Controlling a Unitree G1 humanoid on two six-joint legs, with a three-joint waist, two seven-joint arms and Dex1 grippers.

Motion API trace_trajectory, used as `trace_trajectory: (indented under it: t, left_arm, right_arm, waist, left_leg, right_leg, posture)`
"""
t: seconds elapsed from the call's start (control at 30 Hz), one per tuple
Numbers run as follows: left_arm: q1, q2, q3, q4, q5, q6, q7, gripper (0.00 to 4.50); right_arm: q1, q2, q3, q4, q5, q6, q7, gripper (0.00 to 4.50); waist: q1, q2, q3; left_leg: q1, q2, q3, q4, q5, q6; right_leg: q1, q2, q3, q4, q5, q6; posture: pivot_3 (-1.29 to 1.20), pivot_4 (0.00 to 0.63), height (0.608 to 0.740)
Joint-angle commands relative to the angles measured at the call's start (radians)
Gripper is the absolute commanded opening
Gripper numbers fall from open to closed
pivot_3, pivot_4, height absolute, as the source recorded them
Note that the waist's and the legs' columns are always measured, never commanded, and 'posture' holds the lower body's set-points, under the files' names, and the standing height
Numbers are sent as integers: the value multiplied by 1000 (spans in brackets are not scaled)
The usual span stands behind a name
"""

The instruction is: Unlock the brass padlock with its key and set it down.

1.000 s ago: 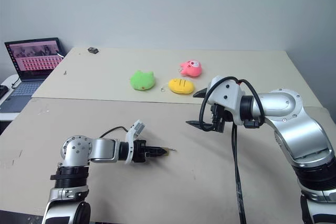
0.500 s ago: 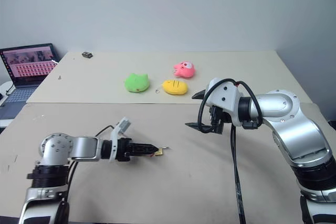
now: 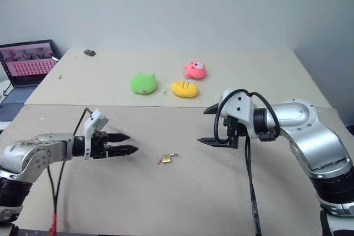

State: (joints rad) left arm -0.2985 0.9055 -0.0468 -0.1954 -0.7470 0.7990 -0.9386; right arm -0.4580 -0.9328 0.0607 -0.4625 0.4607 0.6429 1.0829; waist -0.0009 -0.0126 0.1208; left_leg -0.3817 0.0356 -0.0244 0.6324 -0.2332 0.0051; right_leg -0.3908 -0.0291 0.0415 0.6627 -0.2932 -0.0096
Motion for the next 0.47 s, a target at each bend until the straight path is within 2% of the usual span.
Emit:
trace_trajectory:
  t: [0.03, 0.17, 0.27, 0.43, 0.47]
  left_arm:
    - [-20, 31, 74, -73, 12, -73, -70, 4453]
    - [-30, 46, 142, -130, -44, -42, -99, 4453]
    - [-60, 48, 206, -164, -114, 12, -78, 4453]
    - [-105, 23, 231, -171, -134, 41, -25, 4453]
    - [-110, 23, 231, -169, -135, 43, -25, 4453]
  right_arm:
    - [17, 7, -78, 4, 86, 39, 9, 4500]
    - [34, 8, -101, 2, 120, 69, -7, 4500]
    - [51, 6, -127, -6, 143, 93, -32, 4500]
    - [57, 6, -123, -3, 144, 98, -51, 4500]
    - [57, 7, -121, -3, 144, 97, -55, 4500]
  waist:
    - [7, 2, -1]
    - [13, 2, 0]
    - [12, 3, 0]
    - [10, 5, 1]
    - [10, 5, 1]
  left_leg:
    - [-1, -1, 0, 1, -2, 3]
    - [-6, -2, 0, 9, -11, 19]
    - [-6, -2, 0, 10, -12, 21]
    - [-3, -2, 1, 10, -12, 21]
    - [-3, -1, 1, 10, -12, 21]
  right_leg:
    - [0, -1, 1, 0, 0, 0]
    - [1, -3, 0, -2, 0, 3]
    - [2, -2, 0, -4, 0, 3]
    - [4, 1, 0, -7, -1, 5]
    - [4, 2, 0, -6, -4, 10]
  posture:
    - [0, 150, 657]
    - [0, 150, 657]
    - [0, 150, 657]
    - [0, 150, 657]
    - [0, 150, 657]
